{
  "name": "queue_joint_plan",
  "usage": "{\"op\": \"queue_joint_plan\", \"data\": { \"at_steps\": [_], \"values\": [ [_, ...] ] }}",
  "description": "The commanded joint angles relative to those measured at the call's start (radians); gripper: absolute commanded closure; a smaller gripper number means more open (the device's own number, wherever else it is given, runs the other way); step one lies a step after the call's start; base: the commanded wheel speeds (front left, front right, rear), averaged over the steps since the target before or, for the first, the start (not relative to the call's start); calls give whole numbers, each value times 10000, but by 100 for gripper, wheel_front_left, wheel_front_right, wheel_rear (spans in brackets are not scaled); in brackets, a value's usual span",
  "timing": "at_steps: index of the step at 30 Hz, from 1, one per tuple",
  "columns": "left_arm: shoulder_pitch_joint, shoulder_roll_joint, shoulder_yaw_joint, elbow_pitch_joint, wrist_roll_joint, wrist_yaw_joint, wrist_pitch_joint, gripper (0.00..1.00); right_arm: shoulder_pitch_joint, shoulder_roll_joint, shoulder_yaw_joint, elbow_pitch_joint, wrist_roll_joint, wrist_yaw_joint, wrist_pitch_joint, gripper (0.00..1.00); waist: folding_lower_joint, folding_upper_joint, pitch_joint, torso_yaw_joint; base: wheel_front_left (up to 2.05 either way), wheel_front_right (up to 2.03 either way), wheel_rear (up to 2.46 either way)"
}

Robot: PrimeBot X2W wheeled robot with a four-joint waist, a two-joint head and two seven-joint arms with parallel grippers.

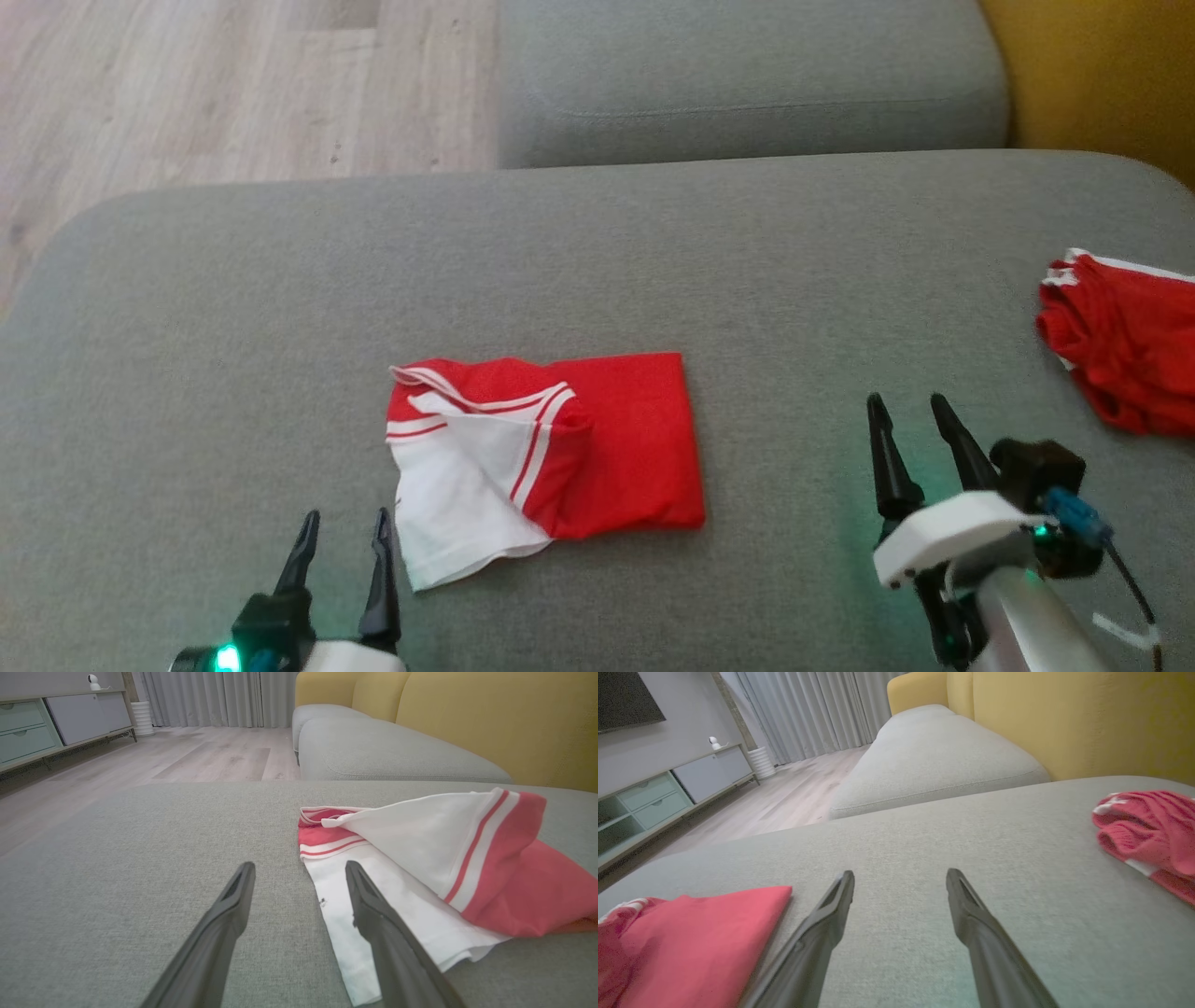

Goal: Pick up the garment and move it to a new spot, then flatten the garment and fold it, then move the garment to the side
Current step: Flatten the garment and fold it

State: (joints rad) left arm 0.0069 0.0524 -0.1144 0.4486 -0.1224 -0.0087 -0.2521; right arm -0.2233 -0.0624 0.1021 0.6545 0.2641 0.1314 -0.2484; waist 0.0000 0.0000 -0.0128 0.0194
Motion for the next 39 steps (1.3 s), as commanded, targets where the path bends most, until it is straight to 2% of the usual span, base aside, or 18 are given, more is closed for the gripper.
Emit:
{"op": "queue_joint_plan", "data": {
  "at_steps": [1, 10, 17, 18, 19, 20, 31, 35, 39],
  "values": [
    [-88, 40, 443, -358, 45, 48, -97, 0, -66, 108, 60, -438, -293, -7, -132, 0, 0, 0, -125, -218, 0, 0, 0],
    [246, 10, 483, -467, 279, 7, -97, 0, 652, 119, -314, -784, -732, -7, -133, 0, 0, 0, -204, -263, 0, 0, 0],
    [171, -11, 212, -400, 322, -112, -97, 0, 447, 120, -210, -716, -728, -7, -133, 0, 0, 0, -116, 138, 0, 0, 0],
    [165, -12, 148, -417, 332, -135, -97, 0, 402, 120, -117, -666, -691, -7, -133, 24, 0, 0, -85, 247, 0, 0, 0],
    [164, -14, 101, -405, 313, -150, -97, 0, 347, 120, 1, -605, -657, -7, -133, 78, 0, 0, -47, 379, 0, 0, 0],
    [154, -16, 47, -386, 288, -166, -97, 0, 282, 121, 121, -515, -610, -7, -133, 100, 0, 0, -3, 540, 0, 0, 0],
    [-116, -21, -671, -263, 82, -270, -97, 0, -1342, 121, 2708, 851, 629, -7, 105, 100, 0, 0, 548, 2814, 0, 0, 0],
    [-137, -21, -668, -241, 50, -266, -97, 0, -1712, 121, 3931, 1012, 1213, -7, 191, 100, 0, 0, 645, 3286, 0, 0, 0],
    [-141, -21, -660, -201, 26, -223, -97, 0, -1947, 121, 5836, 579, 1964, -7, 383, 100, 0, 0, 656, 3436, 0, 0, 0]
  ]
}}
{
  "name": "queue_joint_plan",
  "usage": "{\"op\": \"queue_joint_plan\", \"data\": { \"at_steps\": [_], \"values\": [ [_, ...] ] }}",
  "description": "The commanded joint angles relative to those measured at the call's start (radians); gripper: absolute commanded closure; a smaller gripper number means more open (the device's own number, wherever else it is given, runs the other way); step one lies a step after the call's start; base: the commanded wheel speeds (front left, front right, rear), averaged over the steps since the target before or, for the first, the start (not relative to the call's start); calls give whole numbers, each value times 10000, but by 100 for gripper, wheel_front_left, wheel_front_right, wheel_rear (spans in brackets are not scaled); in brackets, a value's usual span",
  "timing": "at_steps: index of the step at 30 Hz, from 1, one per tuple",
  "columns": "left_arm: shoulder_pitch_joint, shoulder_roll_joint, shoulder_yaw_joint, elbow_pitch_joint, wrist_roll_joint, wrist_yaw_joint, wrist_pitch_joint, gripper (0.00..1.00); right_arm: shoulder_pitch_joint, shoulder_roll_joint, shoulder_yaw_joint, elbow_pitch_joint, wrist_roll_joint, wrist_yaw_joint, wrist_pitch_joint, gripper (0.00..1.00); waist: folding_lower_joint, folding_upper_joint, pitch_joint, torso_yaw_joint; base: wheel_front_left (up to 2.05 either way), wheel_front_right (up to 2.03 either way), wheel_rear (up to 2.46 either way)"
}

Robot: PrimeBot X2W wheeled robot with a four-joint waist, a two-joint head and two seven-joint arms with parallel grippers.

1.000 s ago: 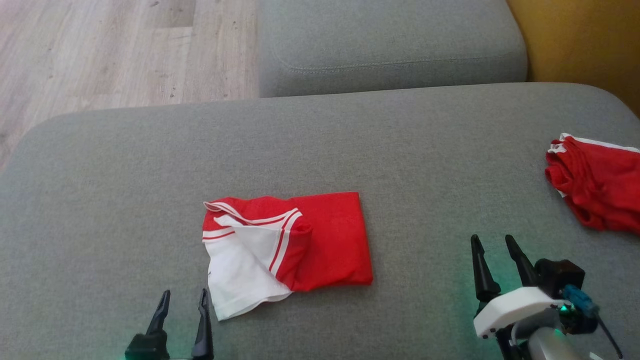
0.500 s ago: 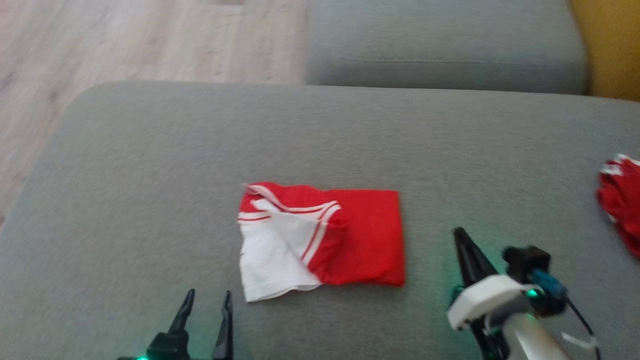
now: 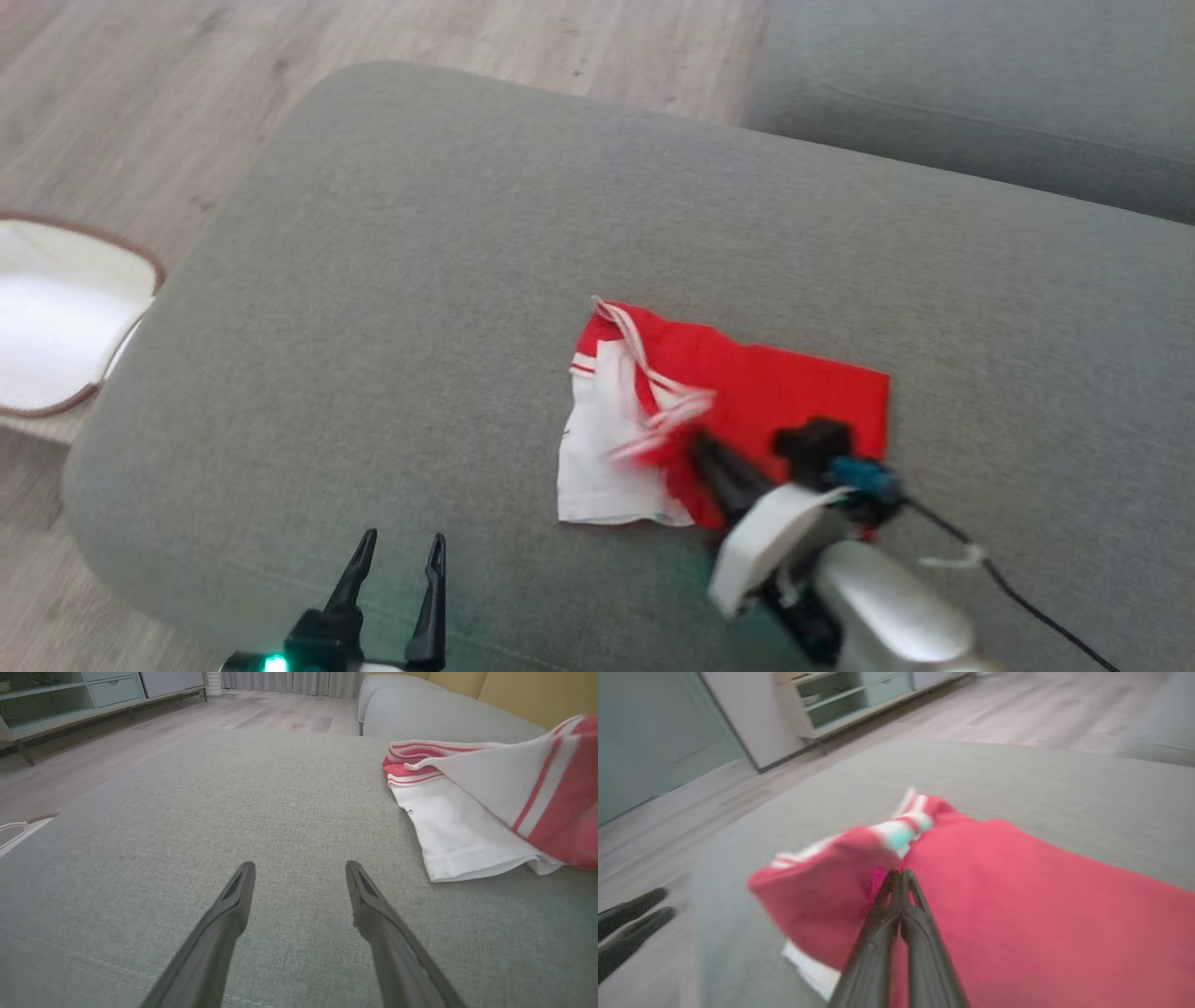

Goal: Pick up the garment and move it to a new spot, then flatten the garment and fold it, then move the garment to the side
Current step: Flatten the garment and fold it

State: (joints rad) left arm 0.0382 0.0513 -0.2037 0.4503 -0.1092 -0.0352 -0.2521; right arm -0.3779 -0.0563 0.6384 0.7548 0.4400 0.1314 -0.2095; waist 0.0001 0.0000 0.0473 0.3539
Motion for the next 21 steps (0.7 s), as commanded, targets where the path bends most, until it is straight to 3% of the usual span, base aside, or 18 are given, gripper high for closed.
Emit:
{"op": "queue_joint_plan", "data": {
  "at_steps": [1, 5, 12, 17, 21],
  "values": [
    [-456, -10, 239, -220, -117, 50, -97, 0, -439, 60, 948, -595, 442, -7, 37, 100, -1, 0, 46, 87, 0, 0, 0],
    [-470, -10, 255, -260, -192, 80, -97, 0, -615, 60, 2141, -987, 1280, -7, 39, 100, -1, 0, -21, -180, 0, 0, 0],
    [-503, -10, 291, -311, -219, 132, -97, 0, -814, 60, 1944, -341, 1523, -7, -319, 100, -1, 0, -170, -995, 0, 0, 0],
    [-572, -10, 418, -338, -135, 179, -97, 0, -867, 60, 590, 601, 1101, -7, -494, 100, -1, 0, -245, -1881, 0, 0, 0],
    [-578, -10, 670, -348, -120, 229, -97, 0, -687, 19, -1070, 915, 273, -7, -517, 100, -1, 0, -320, -2612, 0, 0, 0]
  ]
}}
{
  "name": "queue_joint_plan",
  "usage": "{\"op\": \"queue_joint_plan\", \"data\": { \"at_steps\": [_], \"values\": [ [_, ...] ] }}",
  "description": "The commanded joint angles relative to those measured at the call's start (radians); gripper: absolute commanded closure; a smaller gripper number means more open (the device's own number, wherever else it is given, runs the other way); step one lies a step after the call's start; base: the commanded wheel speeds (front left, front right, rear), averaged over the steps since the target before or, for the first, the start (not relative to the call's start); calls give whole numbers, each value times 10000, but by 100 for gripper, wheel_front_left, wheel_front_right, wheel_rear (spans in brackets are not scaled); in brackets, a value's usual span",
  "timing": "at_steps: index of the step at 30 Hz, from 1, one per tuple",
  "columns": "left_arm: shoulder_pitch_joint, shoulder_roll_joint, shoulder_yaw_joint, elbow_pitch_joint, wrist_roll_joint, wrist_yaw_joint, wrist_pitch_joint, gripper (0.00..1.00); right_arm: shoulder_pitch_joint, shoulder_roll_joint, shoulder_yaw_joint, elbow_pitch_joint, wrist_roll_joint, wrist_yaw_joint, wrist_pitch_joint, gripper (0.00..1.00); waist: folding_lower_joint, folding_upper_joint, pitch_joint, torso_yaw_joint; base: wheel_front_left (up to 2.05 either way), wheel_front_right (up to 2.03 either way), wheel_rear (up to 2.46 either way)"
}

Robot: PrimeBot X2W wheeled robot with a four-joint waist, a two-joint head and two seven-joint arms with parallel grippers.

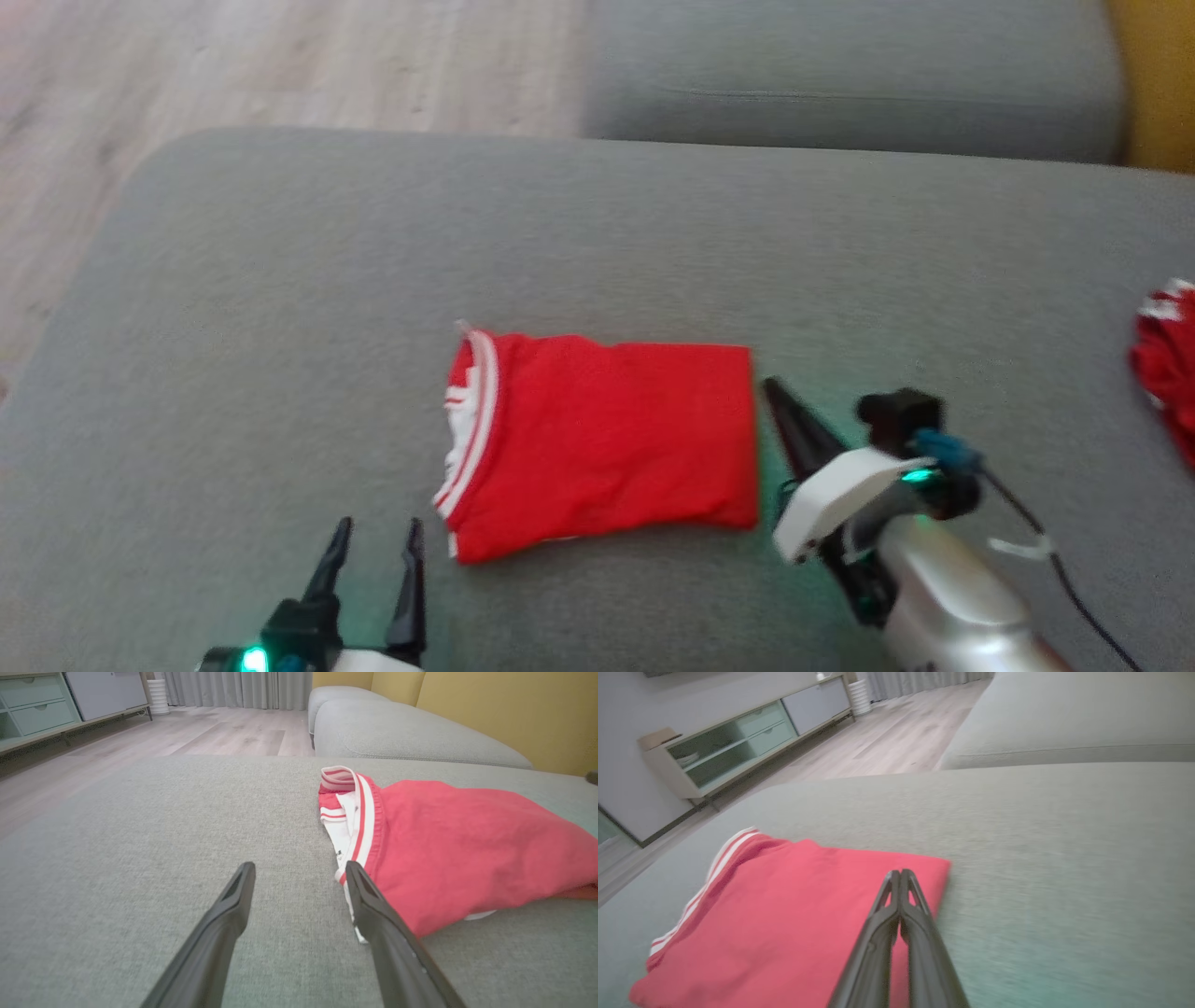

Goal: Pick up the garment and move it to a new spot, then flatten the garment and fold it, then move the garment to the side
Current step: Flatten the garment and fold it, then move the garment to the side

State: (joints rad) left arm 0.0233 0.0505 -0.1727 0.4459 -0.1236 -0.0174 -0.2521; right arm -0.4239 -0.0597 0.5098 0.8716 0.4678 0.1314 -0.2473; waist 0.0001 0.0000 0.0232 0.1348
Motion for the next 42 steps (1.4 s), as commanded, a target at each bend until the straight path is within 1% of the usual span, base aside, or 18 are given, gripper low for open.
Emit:
{"op": "queue_joint_plan", "data": {
  "at_steps": [1, 4, 5, 6, 9, 12, 18, 24, 27, 31, 34, 35, 38, 42],
  "values": [
    [-423, -3, 436, -290, 24, 62, -97, 0, -104, 35, -210, -270, -243, -7, -140, 100, -1, 0, -99, -588, 0, 0, 0],
    [-368, -1, 776, -292, 42, 193, -97, 0, 297, 10, -1341, -521, -1040, -7, -142, 100, -1, 0, -136, -1098, 0, 0, 0],
    [-345, -1, 938, -319, 23, 271, -97, 0, 435, 16, -1668, -647, -1294, -7, -142, 68, -1, 0, -140, -1242, 0, 0, 0],
    [-315, -1, 1052, -349, 26, 313, -97, 0, 574, 25, -1989, -762, -1497, -7, -143, 0, -1, 0, -149, -1359, 0, 0, 0],
    [-190, -1, 1292, -418, 93, 345, -97, 0, 973, 65, -2776, -1123, -2036, -7, -143, 0, -1, 0, -181, -1689, 0, 0, 0],
    [-61, -1, 1459, -492, 160, 326, -97, 0, 1320, 86, -3221, -1437, -2311, -7, -144, 0, -1, 0, -207, -1898, 0, 0, 0],
    [74, -2, 1591, -578, 188, 328, -97, 0, 1752, 92, -3068, -1803, -2183, -7, -144, 0, -1, 0, -208, -2069, 0, 0, 0],
    [71, -2, 1416, -533, 184, 322, -97, 0, 1805, 93, -2961, -1837, -2124, -7, -144, 0, -1, 0, -207, -1917, 0, 0, 0],
    [24, -2, 1281, -515, 204, 281, -97, 0, 1802, 94, -2808, -1763, -2022, -7, -144, 0, -1, 0, -183, -1734, 0, 0, 0],
    [-37, -2, 952, -552, 243, 158, -97, 0, 1647, 94, -2004, -1541, -1384, -7, -131, 0, -1, 0, -44, -1291, 0, 0, 0],
    [-173, -2, 641, -538, 242, 55, -97, 0, 1310, 94, -1337, -1492, -663, -7, -63, 0, -1, 0, 188, -784, 0, 0, 0],
    [-173, -2, 641, -538, 242, 55, -97, 0, 1310, 94, -1337, -1492, -663, -7, -63, 0, -1, 0, 188, -784, 0, 0, 0],
    [-306, -2, 391, -511, 21, 25, -97, 0, 926, 94, -731, -1334, -9, -7, 124, 0, -1, 0, 363, -268, 0, 0, 0],
    [-333, -3, 25, -478, -60, 2, -97, 0, 509, 94, -359, -689, 367, -7, 284, 0, -1, 0, 490, 418, 0, 0, 0]
  ]
}}
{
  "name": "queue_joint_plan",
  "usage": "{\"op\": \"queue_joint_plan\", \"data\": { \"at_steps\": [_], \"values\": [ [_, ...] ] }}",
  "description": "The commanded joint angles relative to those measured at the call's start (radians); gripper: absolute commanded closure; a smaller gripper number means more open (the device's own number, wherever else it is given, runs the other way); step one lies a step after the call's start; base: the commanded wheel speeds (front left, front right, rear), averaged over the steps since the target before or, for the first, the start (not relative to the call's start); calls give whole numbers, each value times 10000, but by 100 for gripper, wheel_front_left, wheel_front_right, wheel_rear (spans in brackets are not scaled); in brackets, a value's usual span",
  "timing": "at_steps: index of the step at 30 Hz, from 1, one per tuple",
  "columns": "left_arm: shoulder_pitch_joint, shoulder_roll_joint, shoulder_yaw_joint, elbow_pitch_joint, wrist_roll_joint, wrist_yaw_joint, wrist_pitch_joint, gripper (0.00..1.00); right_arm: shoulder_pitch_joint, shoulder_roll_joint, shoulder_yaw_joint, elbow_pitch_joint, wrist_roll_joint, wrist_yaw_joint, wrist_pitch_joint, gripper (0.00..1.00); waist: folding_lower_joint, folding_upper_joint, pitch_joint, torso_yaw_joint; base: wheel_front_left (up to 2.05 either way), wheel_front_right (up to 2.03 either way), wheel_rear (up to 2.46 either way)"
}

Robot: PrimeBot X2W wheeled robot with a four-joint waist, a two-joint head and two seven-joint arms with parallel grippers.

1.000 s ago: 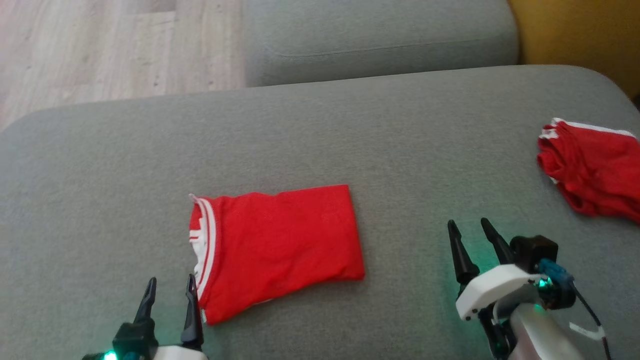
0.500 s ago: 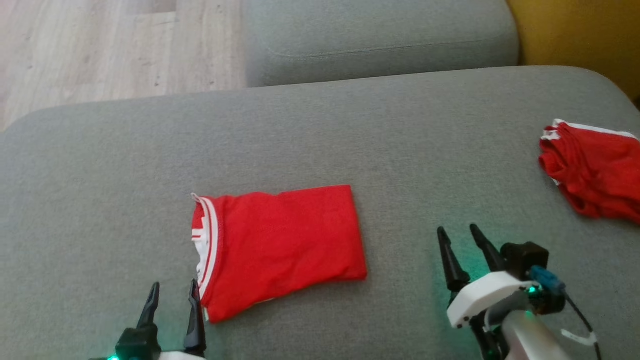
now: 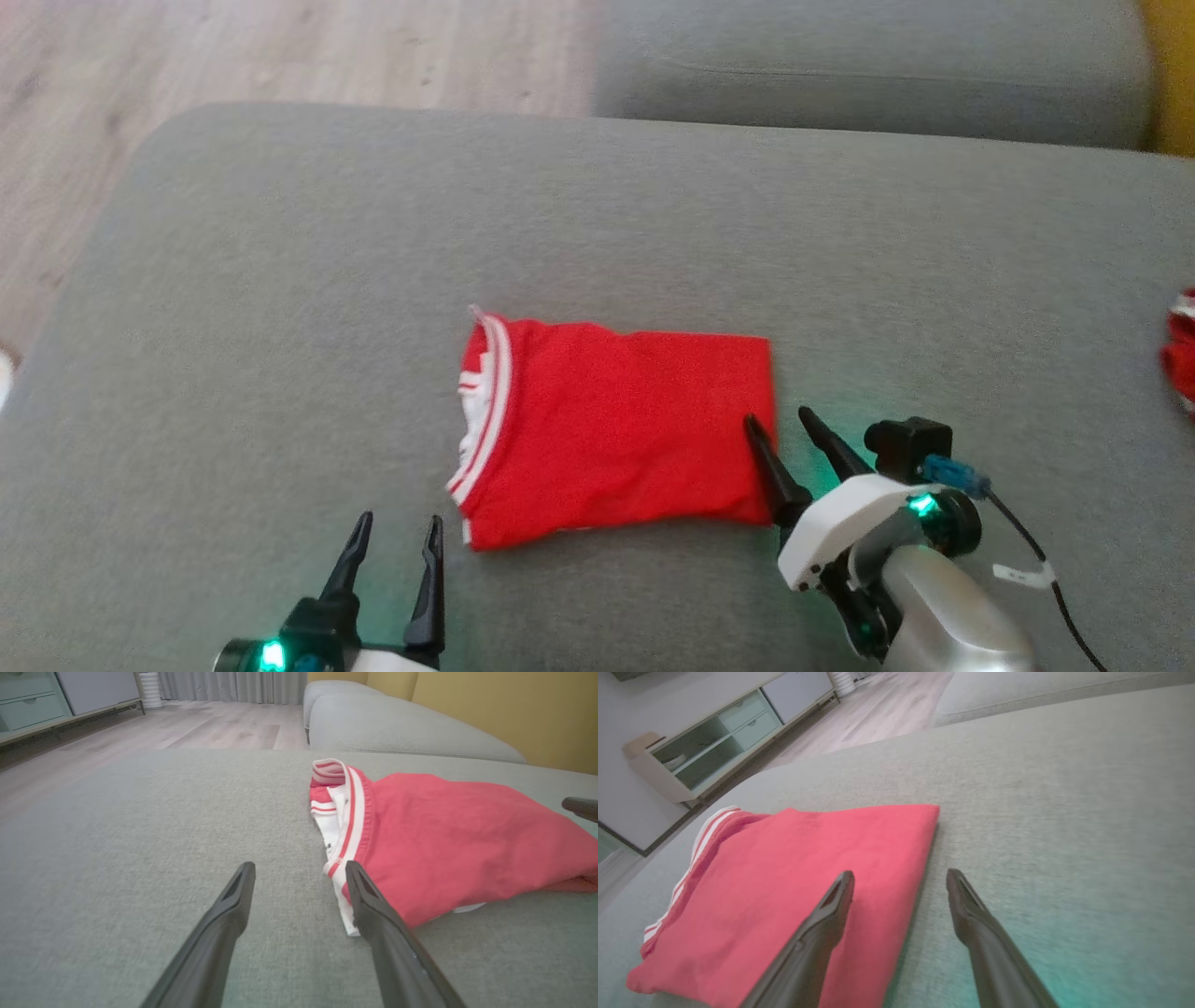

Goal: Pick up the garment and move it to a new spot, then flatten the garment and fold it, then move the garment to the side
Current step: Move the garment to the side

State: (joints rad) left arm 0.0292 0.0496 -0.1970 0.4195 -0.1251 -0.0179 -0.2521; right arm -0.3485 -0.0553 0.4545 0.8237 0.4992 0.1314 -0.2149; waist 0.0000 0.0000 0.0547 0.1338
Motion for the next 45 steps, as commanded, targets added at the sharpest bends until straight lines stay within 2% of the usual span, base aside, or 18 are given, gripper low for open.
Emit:
{"op": "queue_joint_plan", "data": {
  "at_steps": [1, 6, 7, 8, 12, 14, 22, 28, 35, 41, 45],
  "values": [
    [-377, 7, 216, -202, -59, 21, -97, 0, -330, 50, 235, -13, 120, -7, 0, 0, 0, 0, 198, 550, 0, 0, 0],
    [-336, 7, 116, -204, -86, 41, -97, 0, -588, 50, 563, 1083, 350, -7, 758, 0, 0, 0, 269, 927, 0, 0, 0],
    [-325, 7, 127, -209, -79, 40, -97, 0, -631, 50, 595, 1206, 401, -7, 777, 27, 0, 0, 263, 942, 0, 0, 0],
    [-314, 7, 154, -212, -76, 43, -97, 0, -671, 50, 634, 1328, 403, -7, 757, 100, 0, 0, 246, 924, 0, 0, 0],
    [-246, 7, 318, -237, -34, 40, -97, 0, -771, 50, 695, 1529, 566, -7, 309, 100, 0, 0, 109, 443, 0, 0, 0],
    [-185, 7, 337, -292, -79, -41, -97, 0, -802, 51, 485, 1849, 728, -7, -94, 100, 0, 0, -90, -553, 0, 0, 0],
    [-367, 7, -63, -431, -531, 15, -97, 0, -585, 51, 299, 2364, 792, -7, -374, 100, 0, 0, -300, -3217, 0, 0, 0],
    [-689, 7, -522, -601, -780, 53, -97, 0, -515, 51, 69, 2391, 769, -7, -440, 100, 0, 0, -91, -4790, 0, 0, 0],
    [-925, 7, -787, -664, -736, 62, -97, 0, -456, 51, -81, 2000, 806, -7, -463, 100, 0, 0, 251, -5569, 0, 0, 0],
    [-994, 7, -793, -576, -567, -23, -97, 0, -774, 51, -337, 1669, 537, -7, -466, 100, 0, 0, 480, -5569, 0, 0, 0],
    [-1057, 7, -723, -502, -401, -103, -97, 0, -1553, 9, -604, 1520, -244, -7, -467, 100, 0, 0, 745, -5315, 0, 0, 0]
  ]
}}
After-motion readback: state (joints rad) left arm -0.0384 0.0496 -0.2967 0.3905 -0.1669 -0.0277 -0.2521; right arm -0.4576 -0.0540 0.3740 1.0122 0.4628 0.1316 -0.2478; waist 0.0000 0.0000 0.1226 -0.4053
